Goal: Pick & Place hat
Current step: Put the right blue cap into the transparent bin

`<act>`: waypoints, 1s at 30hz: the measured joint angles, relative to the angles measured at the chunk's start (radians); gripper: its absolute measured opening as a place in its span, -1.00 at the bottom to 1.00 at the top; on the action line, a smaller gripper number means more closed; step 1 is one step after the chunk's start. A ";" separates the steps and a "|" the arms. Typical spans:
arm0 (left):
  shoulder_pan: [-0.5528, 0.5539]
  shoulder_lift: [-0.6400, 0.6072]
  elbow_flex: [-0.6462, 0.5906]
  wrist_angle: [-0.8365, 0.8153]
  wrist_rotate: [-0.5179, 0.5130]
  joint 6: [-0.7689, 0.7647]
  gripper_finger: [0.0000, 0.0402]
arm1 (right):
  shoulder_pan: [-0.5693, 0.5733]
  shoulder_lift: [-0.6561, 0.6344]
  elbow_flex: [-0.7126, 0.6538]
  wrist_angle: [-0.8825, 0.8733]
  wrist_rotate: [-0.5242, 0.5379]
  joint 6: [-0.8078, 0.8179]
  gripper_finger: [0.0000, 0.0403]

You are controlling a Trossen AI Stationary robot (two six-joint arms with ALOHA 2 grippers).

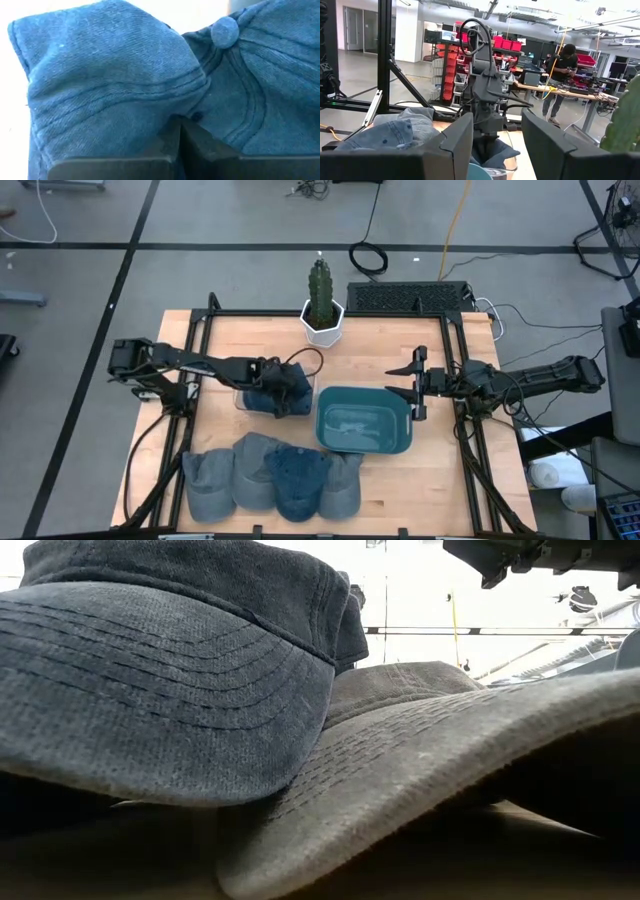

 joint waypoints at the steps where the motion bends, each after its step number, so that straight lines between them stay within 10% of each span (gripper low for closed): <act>1: 0.000 -0.008 0.006 -0.010 -0.001 0.005 -0.91 | 0.000 0.000 0.000 0.000 0.000 0.001 -0.23; 7: -0.021 -0.110 0.100 -0.103 -0.009 0.003 -0.97 | 0.000 0.000 0.000 -0.004 0.000 0.001 -0.23; 18: -0.036 -0.138 0.149 -0.378 -0.327 -0.088 -0.96 | 0.000 0.004 0.001 -0.007 0.003 -0.006 -0.23; 30: 0.020 -0.020 0.064 -0.228 -0.080 -0.057 -0.95 | -0.002 0.015 0.001 -0.003 0.027 -0.009 -0.23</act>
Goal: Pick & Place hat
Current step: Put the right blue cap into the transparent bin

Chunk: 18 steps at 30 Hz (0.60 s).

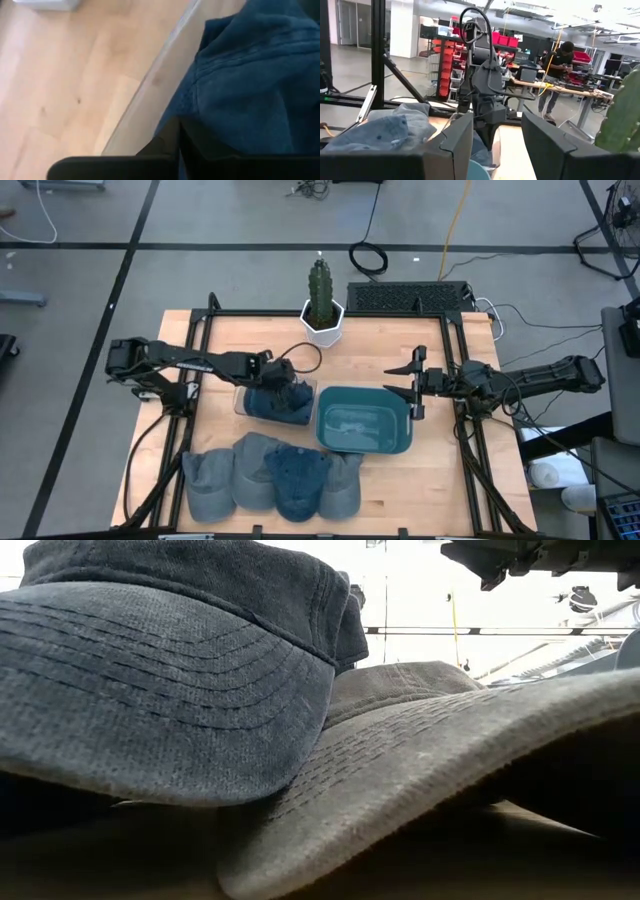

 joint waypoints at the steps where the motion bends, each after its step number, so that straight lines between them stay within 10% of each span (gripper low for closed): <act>1: 0.003 0.011 0.002 0.011 0.006 0.000 -0.96 | 0.000 0.000 0.000 0.000 0.002 0.000 -0.23; 18: 0.033 -0.119 0.040 0.040 -0.029 0.118 -0.98 | 0.000 0.002 0.000 -0.002 0.000 0.000 -0.23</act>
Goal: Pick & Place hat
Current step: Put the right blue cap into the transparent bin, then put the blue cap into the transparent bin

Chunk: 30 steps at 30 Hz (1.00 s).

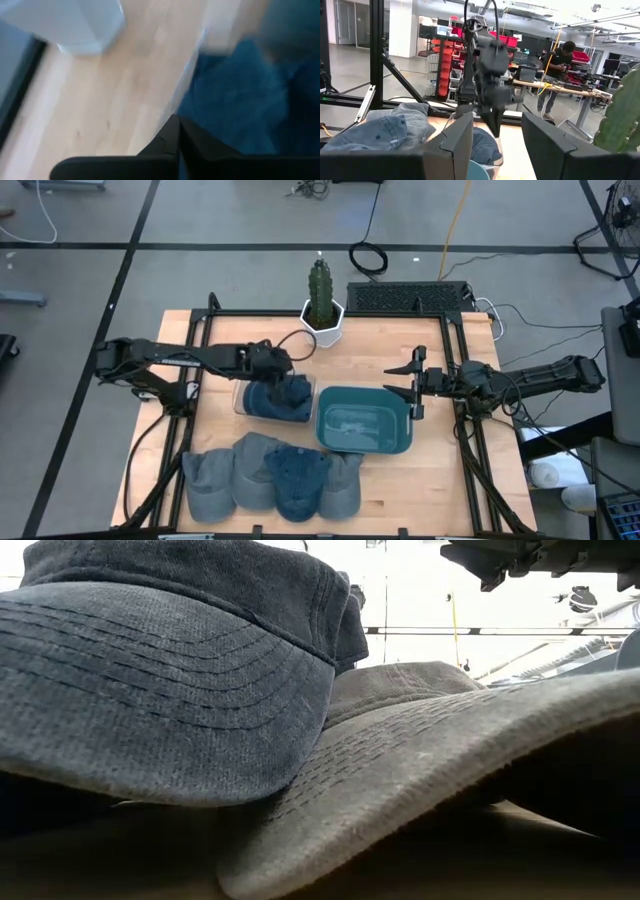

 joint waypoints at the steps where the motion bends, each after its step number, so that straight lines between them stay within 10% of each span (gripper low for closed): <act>1: -0.002 -0.018 0.003 0.008 0.000 0.001 -0.97 | 0.000 0.000 0.000 0.000 0.000 0.000 -0.23; 30: -0.265 -0.145 0.001 0.173 0.261 -0.183 0.21 | 0.001 -0.005 0.000 -0.007 -0.001 0.000 -0.23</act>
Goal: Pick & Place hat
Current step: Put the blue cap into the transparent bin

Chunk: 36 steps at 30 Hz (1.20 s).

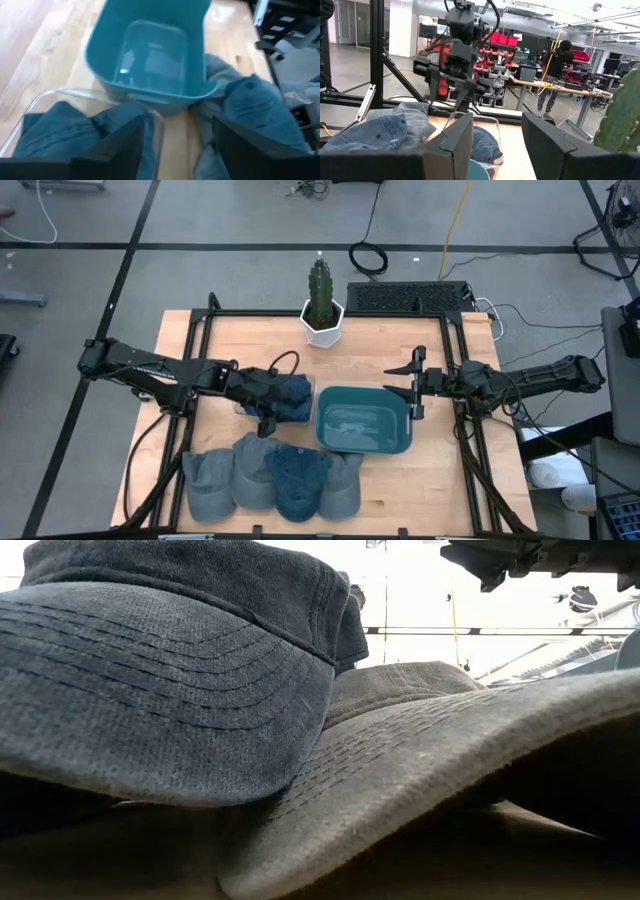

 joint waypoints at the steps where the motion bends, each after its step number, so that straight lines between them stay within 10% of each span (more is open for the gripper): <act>1: -0.007 0.000 0.000 0.004 0.000 0.000 0.22 | 0.002 -0.014 0.000 -0.013 -0.003 0.003 -0.23; 27: -0.089 0.009 0.001 0.132 0.008 -0.072 0.25 | 0.020 -0.419 0.000 -0.573 0.131 0.075 -0.23; 36: -0.182 0.161 0.218 -0.163 -0.007 -0.115 0.25 | 0.020 -0.418 0.000 -0.571 0.129 0.068 -0.23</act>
